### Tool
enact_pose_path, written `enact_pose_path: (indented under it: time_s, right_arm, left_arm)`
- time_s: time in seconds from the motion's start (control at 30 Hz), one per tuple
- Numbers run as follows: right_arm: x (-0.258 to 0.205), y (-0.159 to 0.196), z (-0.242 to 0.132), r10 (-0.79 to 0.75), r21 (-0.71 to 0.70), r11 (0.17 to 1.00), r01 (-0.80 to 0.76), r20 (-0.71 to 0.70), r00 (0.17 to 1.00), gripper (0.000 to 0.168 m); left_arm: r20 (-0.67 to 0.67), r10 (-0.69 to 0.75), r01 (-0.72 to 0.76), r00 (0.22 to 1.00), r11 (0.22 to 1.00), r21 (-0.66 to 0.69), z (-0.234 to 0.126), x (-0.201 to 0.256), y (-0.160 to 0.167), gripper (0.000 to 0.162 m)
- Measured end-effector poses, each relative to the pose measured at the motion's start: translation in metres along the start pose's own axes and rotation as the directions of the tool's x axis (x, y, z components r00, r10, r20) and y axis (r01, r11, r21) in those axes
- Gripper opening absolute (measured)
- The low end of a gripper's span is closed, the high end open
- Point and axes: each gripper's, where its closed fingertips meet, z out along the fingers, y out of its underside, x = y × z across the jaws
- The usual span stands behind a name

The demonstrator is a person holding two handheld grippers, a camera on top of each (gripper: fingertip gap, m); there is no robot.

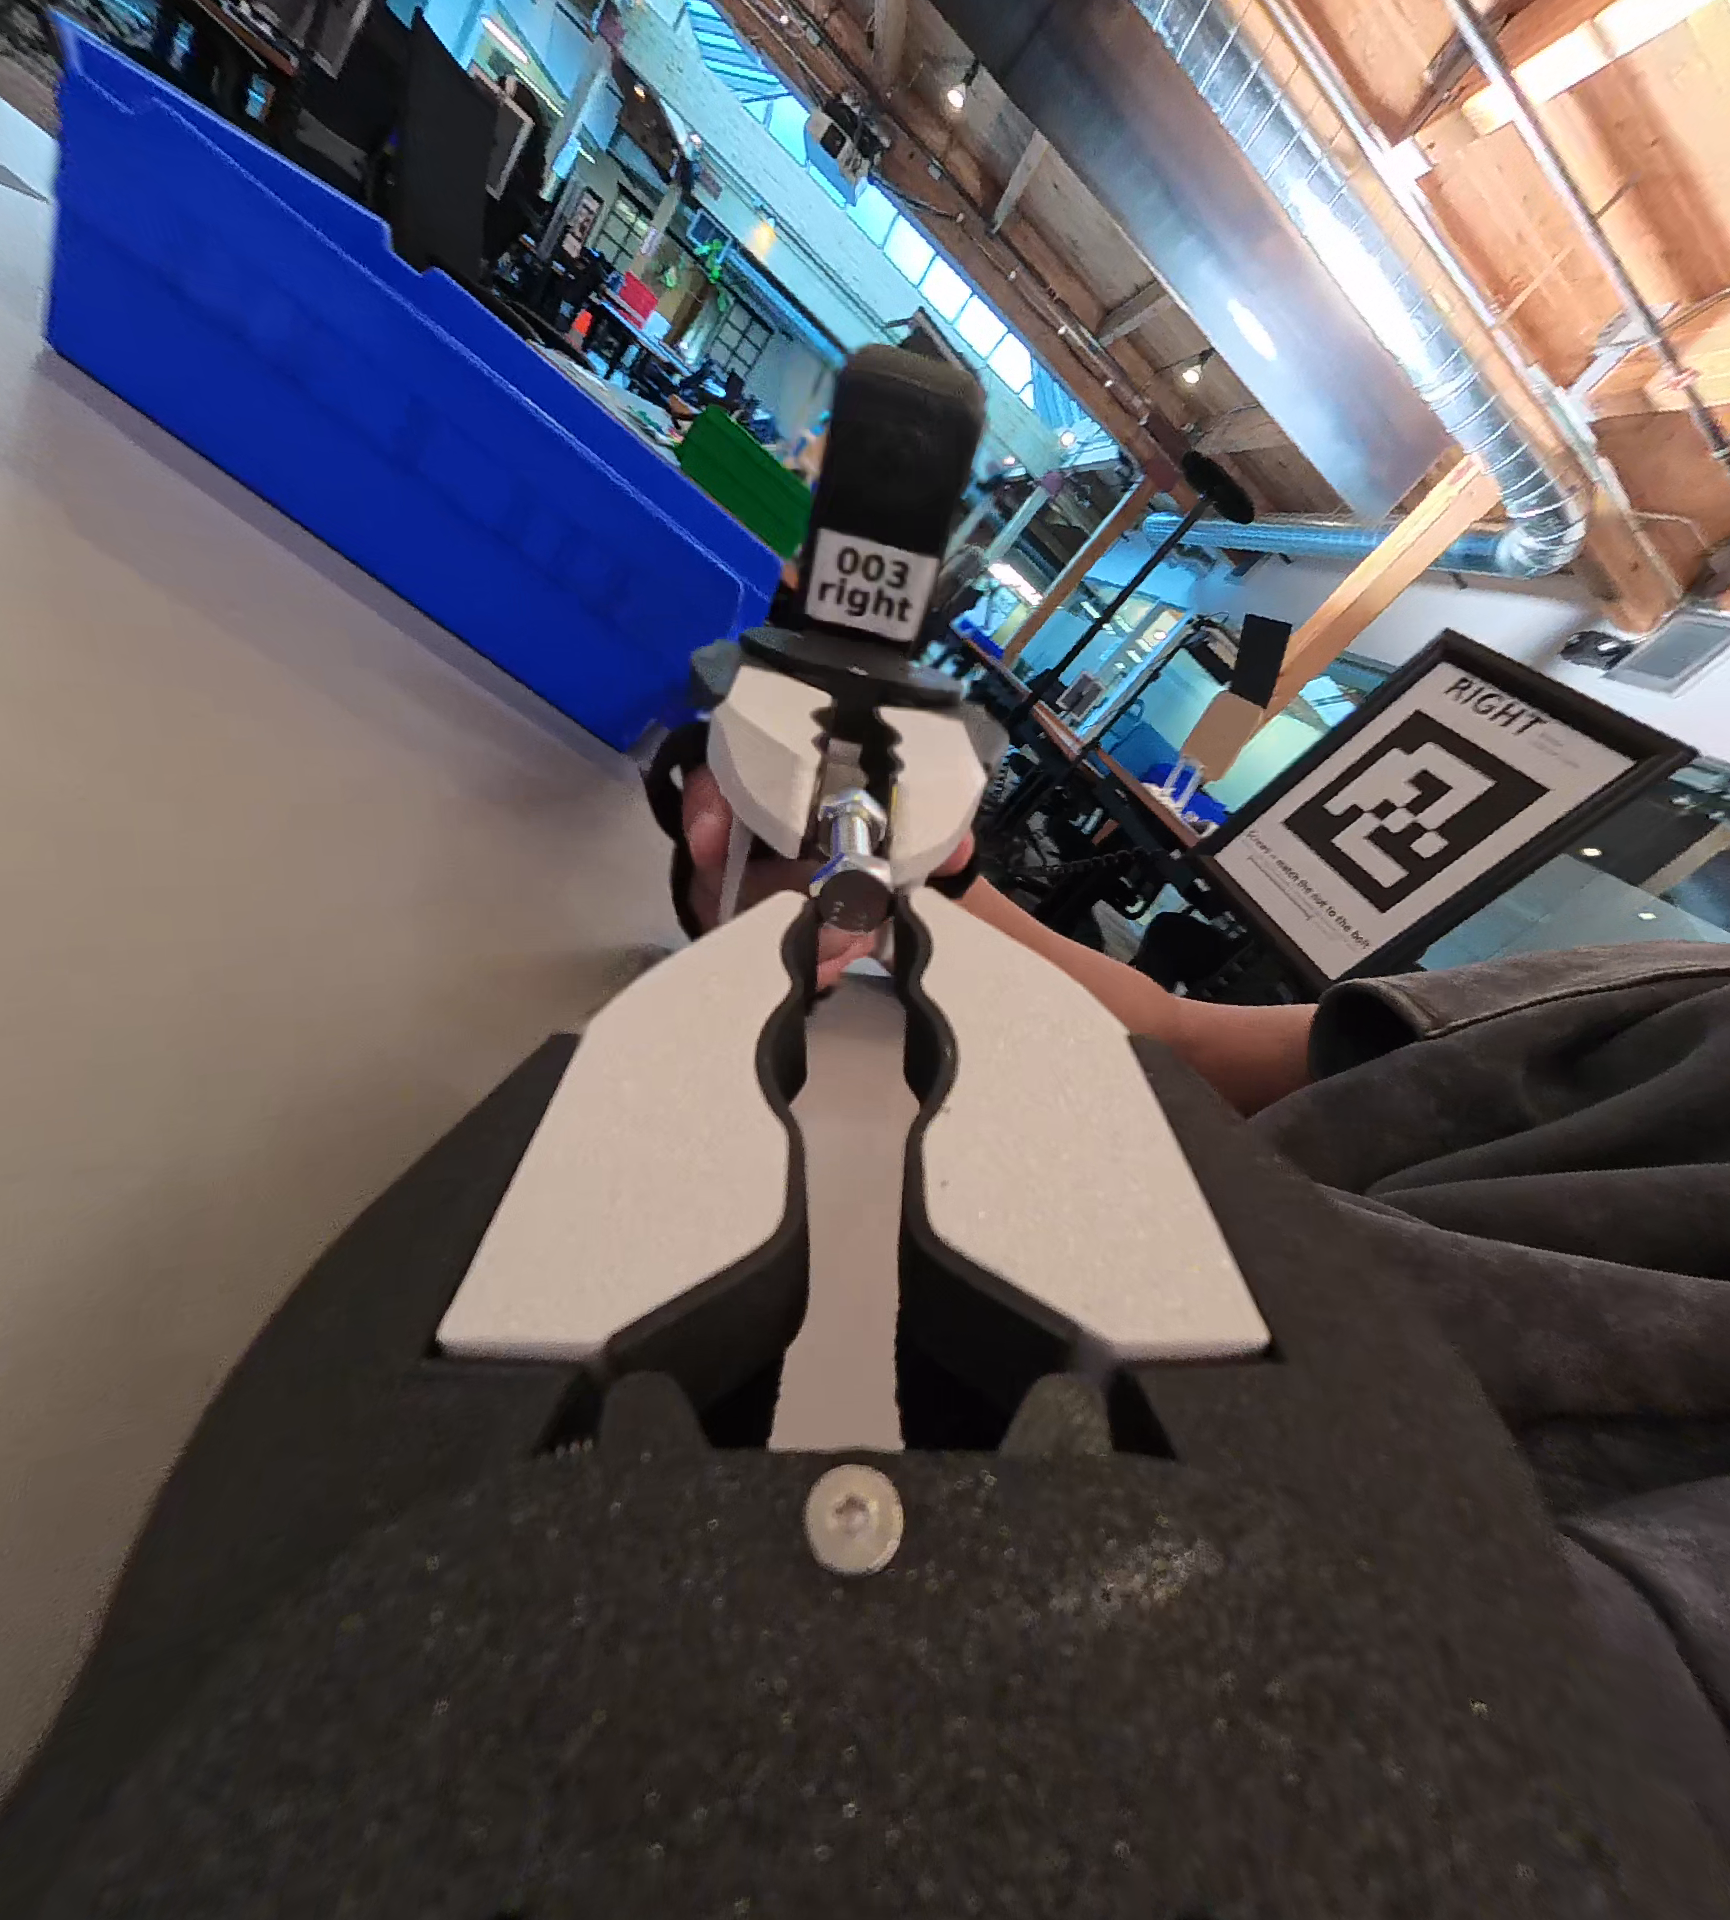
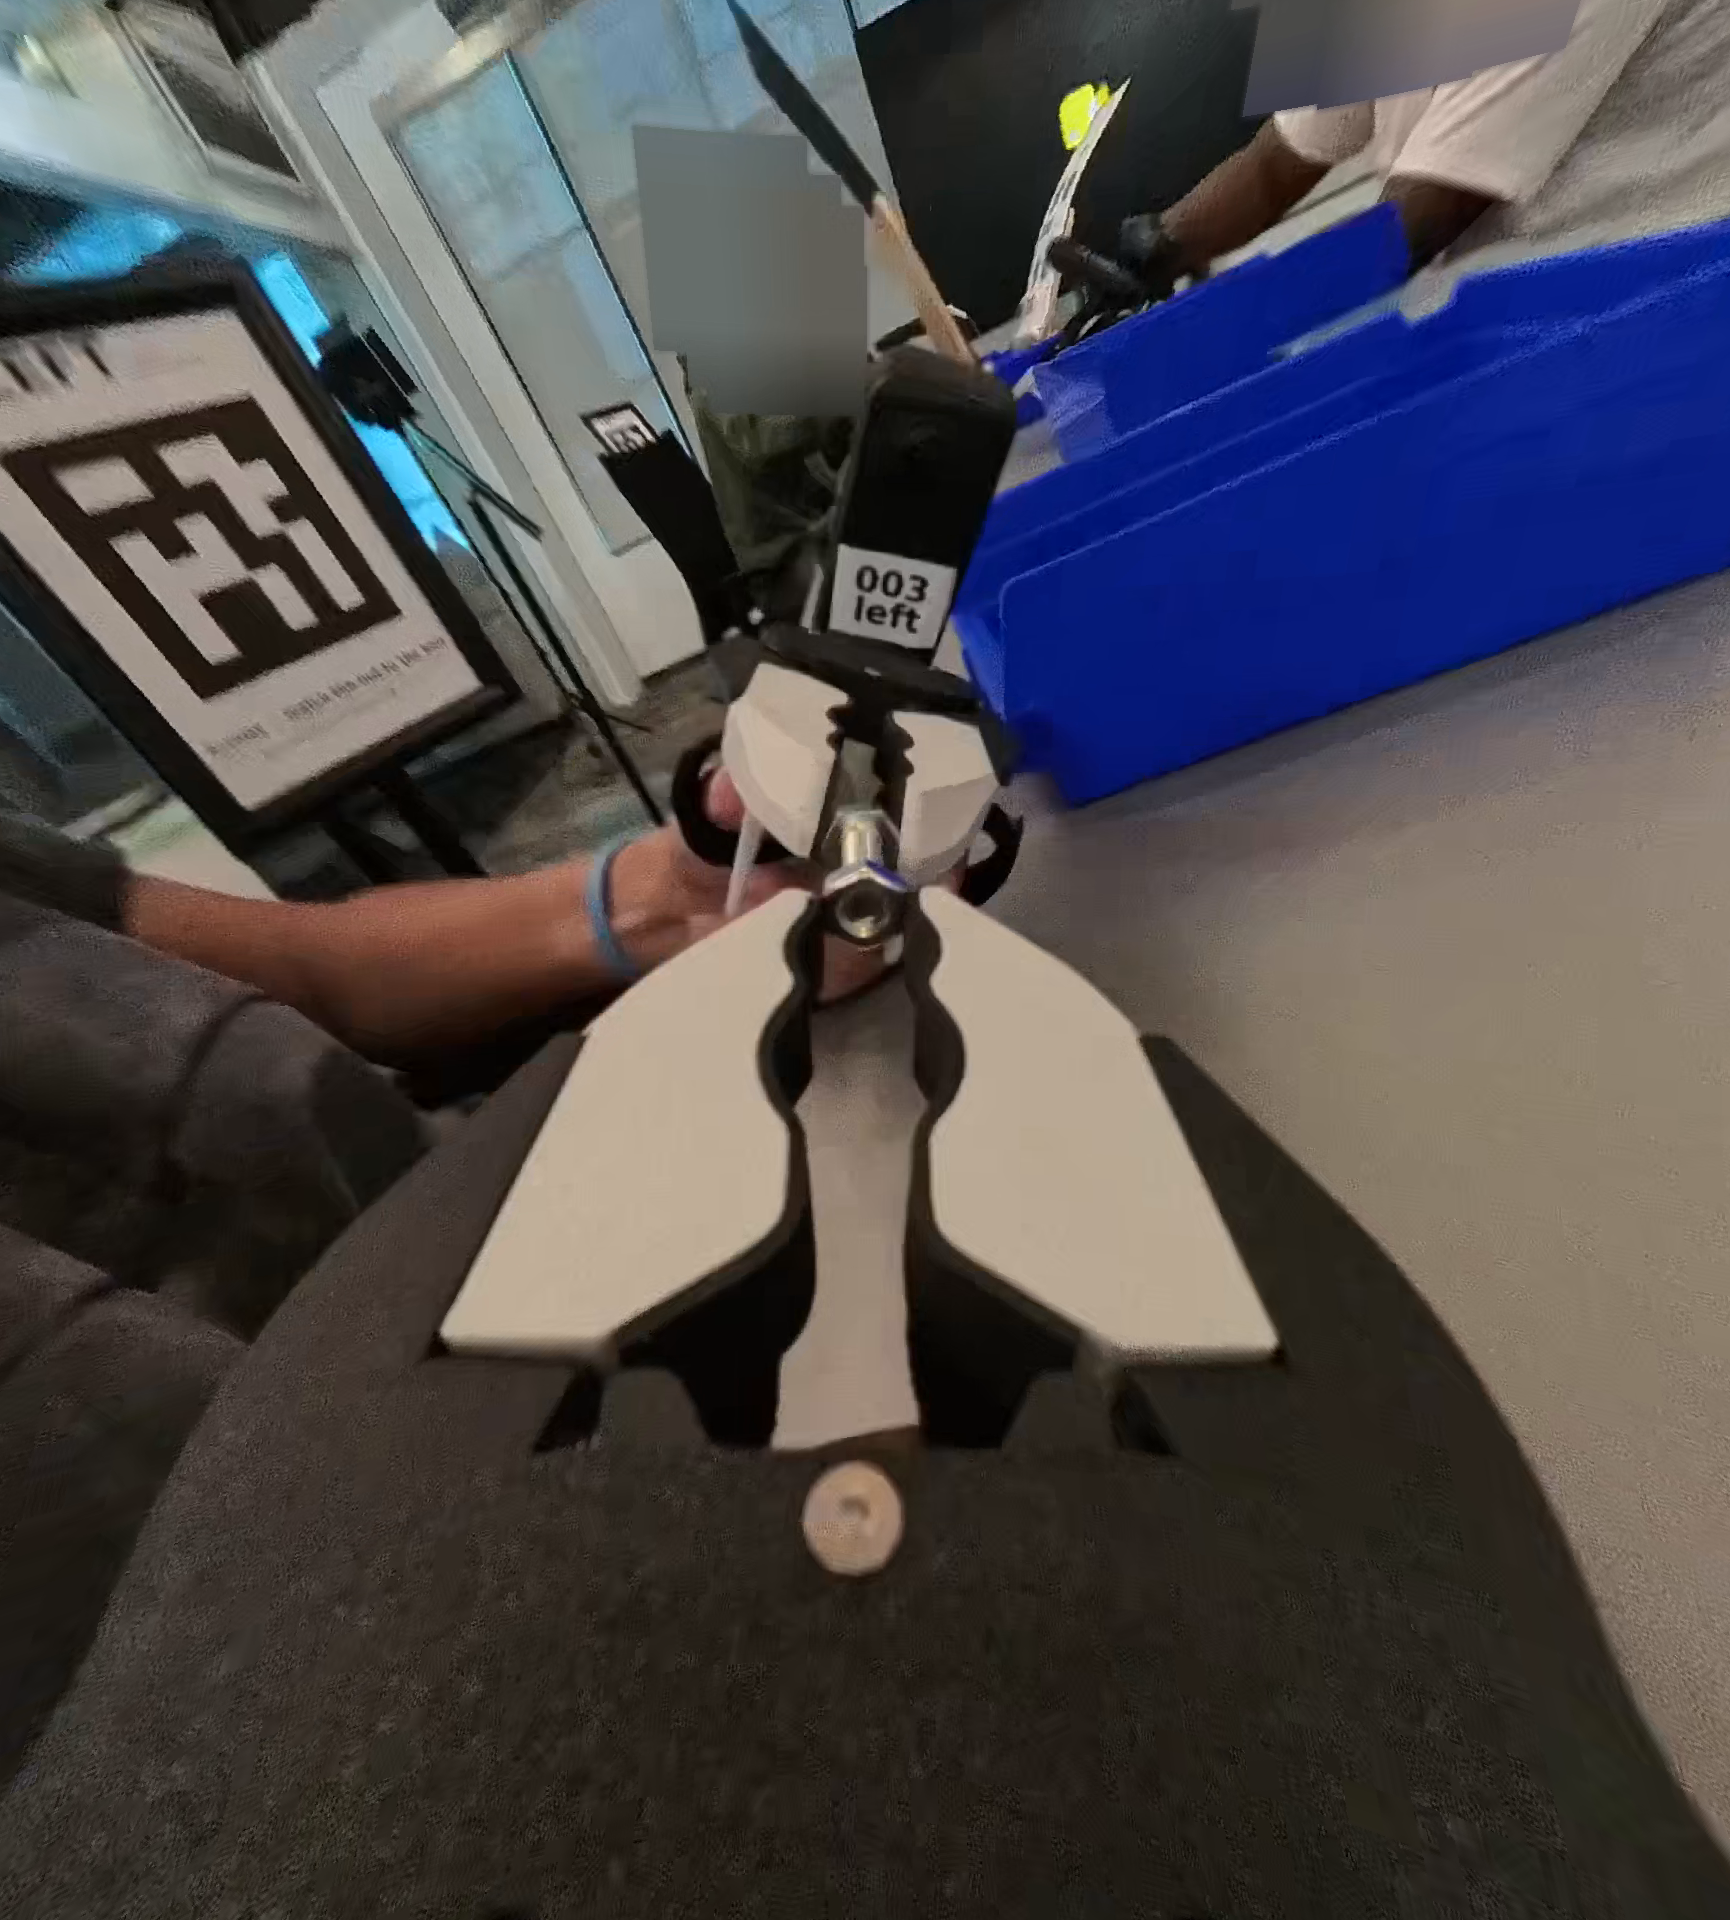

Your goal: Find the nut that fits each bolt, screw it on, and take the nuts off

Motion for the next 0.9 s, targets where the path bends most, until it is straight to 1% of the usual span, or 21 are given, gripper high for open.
enact_pose_path:
  time_s: [0.03,0.07,0.1,0.17,0.2,0.23,0.3,0.37,0.4,0.43,0.47,0.57,0.63,0.7,0.8,0.87,0.9]
  right_arm:
    - [0.0,0.002,0.001,-0.12,-0.017,0.993,0.119,-0.045,0.992,0.014]
    - [0.0,0.004,0.002,-0.244,-0.047,0.97,0.241,-0.09,0.966,0.015]
    - [0.002,0.005,0.002,-0.355,-0.082,0.934,0.347,-0.13,0.926,0.015]
    - [0.003,0.002,0.0,-0.564,-0.14,0.825,0.547,-0.191,0.803,0.014]
    - [0.004,0.002,-0.001,-0.653,-0.187,0.757,0.626,-0.222,0.724,0.014]
    - [0.006,0.003,-0.001,-0.74,-0.248,0.672,0.698,-0.246,0.626,0.014]
    - [0.01,0.006,-0.001,-0.893,-0.382,0.446,0.81,-0.257,0.37,0.015]
    - [0.011,0.009,-0.001,-0.967,-0.493,0.225,0.841,-0.221,0.129,0.014]
    - [0.011,0.01,-0.001,-0.978,-0.525,0.14,0.839,-0.204,0.035,0.014]
    - [0.01,0.009,-0.001,-0.98,-0.538,0.098,0.837,-0.198,-0.012,0.014]
    - [0.009,0.009,-0.001,-0.978,-0.531,0.122,0.838,-0.208,0.011,0.014]
    - [0.003,0.009,0.0,-0.928,-0.427,0.361,0.829,-0.25,0.275,0.015]
    - [0.0,0.008,0.002,-0.878,-0.372,0.476,0.797,-0.254,0.406,0.014]
    - [-0.001,0.01,0.004,-0.814,-0.332,0.581,0.743,-0.247,0.526,0.014]
    - [0.002,0.012,0.006,-0.731,-0.296,0.682,0.669,-0.244,0.637,0.014]
    - [0.002,0.014,0.007,-0.665,-0.263,0.745,0.612,-0.231,0.71,0.014]
    - [0.002,0.013,0.007,-0.638,-0.246,0.769,0.59,-0.238,0.732,0.014]
  left_arm:
    - [-0.016,-0.021,0.021,1.0,1.0,0.002,-0.001,0.001,-0.001,0.013]
    - [-0.028,-0.045,0.045,0.999,0.999,0.004,-0.002,0.001,-0.001,0.013]
    - [-0.04,-0.072,0.072,0.997,0.997,0.001,-0.002,0.001,-0.001,0.013]
    - [-0.083,-0.15,0.151,0.985,0.989,-0.005,-0.002,0.003,-0.001,0.013]
    - [-0.097,-0.208,0.208,0.973,0.978,-0.007,-0.002,0.002,-0.001,0.013]
    - [-0.104,-0.271,0.271,0.957,0.962,-0.007,-0.002,0.0,0.0,0.013]
    - [-0.111,-0.365,0.366,0.924,0.93,-0.011,-0.002,-0.005,0.001,0.013]
    - [-0.088,-0.382,0.382,0.92,0.924,-0.017,-0.002,-0.008,0.003,0.012]
    - [-0.08,-0.376,0.376,0.923,0.926,-0.018,-0.002,-0.008,0.004,0.012]
    - [-0.078,-0.362,0.361,0.929,0.932,-0.018,-0.002,-0.007,0.004,0.012]
    - [-0.074,-0.335,0.335,0.939,0.942,-0.017,-0.002,-0.006,0.003,0.013]
    - [-0.071,-0.241,0.24,0.968,0.97,-0.022,-0.002,-0.001,0.002,0.013]
    - [-0.064,-0.2,0.199,0.978,0.98,-0.019,0.0,0.0,0.001,0.016]
    - [-0.064,-0.169,0.167,0.984,0.985,-0.029,0.002,0.001,0.002,0.025]
    - [-0.07,-0.141,0.139,0.988,0.989,-0.04,0.003,0.003,0.003,0.039]
    - [-0.063,-0.128,0.126,0.99,0.991,-0.035,0.002,0.003,0.002,0.035]
    - [-0.055,-0.123,0.121,0.991,0.992,-0.039,0.001,0.001,0.003,0.033]
